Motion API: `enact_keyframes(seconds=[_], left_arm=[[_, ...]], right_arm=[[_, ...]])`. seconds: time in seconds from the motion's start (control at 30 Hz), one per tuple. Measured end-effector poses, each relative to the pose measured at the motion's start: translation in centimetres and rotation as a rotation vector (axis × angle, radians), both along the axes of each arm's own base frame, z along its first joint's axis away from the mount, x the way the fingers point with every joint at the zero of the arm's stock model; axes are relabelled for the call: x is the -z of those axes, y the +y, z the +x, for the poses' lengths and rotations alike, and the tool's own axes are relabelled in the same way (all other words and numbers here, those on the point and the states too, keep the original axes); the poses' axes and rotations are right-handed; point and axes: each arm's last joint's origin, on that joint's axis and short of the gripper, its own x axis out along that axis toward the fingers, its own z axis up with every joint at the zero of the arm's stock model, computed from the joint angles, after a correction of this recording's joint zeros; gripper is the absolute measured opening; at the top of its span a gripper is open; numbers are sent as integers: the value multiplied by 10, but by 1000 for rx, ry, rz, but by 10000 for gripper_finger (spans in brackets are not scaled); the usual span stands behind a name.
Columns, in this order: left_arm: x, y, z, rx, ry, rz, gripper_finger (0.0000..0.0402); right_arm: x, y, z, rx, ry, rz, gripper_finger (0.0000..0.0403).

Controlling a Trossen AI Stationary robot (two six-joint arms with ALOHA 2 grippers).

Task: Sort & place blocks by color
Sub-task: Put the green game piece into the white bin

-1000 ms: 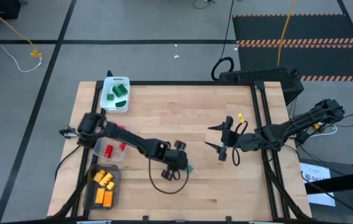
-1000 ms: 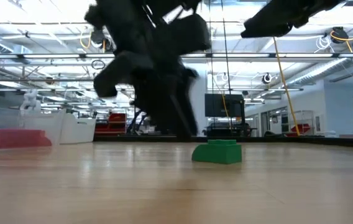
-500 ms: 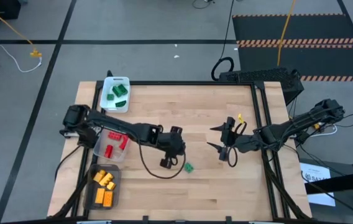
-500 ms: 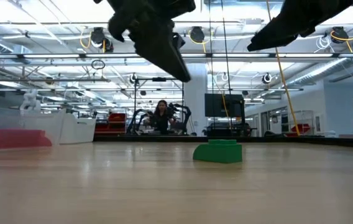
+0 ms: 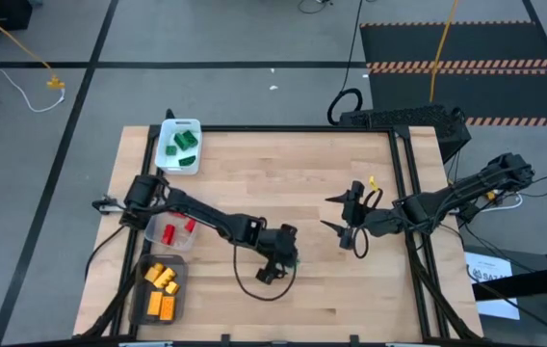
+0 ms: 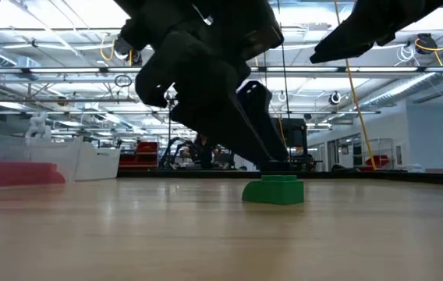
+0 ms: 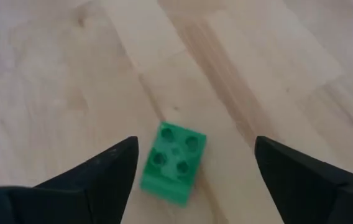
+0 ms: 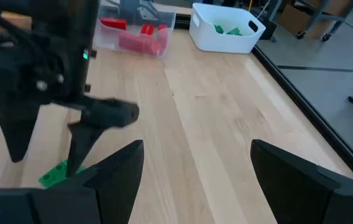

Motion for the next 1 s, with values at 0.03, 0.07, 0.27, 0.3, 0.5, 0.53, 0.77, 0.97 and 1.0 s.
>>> enact_keyframes(seconds=[0.03,0.07,0.27,0.3,0.5,0.53,0.77,0.97,1.0], left_arm=[[3,-1,1,9,2,-8,326],[4,0,2,14,2,-13,326],[5,5,3,33,-6,6,302],[4,6,4,34,-20,6,296],[14,15,10,32,-28,-14,269],[17,15,12,44,-36,-35,267],[33,16,13,41,14,-58,264],[43,21,17,29,16,-70,256],[43,22,17,27,17,-73,254]], right_arm=[[0,0,0,0,-2,1,286],[0,0,0,0,-2,1,286],[-1,0,1,0,-12,5,286],[-1,0,1,1,-15,7,286],[-1,0,1,10,-23,33,286],[-1,1,1,3,-21,37,286],[-1,1,1,-8,-19,42,286],[-1,1,1,-8,-19,40,286],[-1,1,1,-8,-19,40,286]])
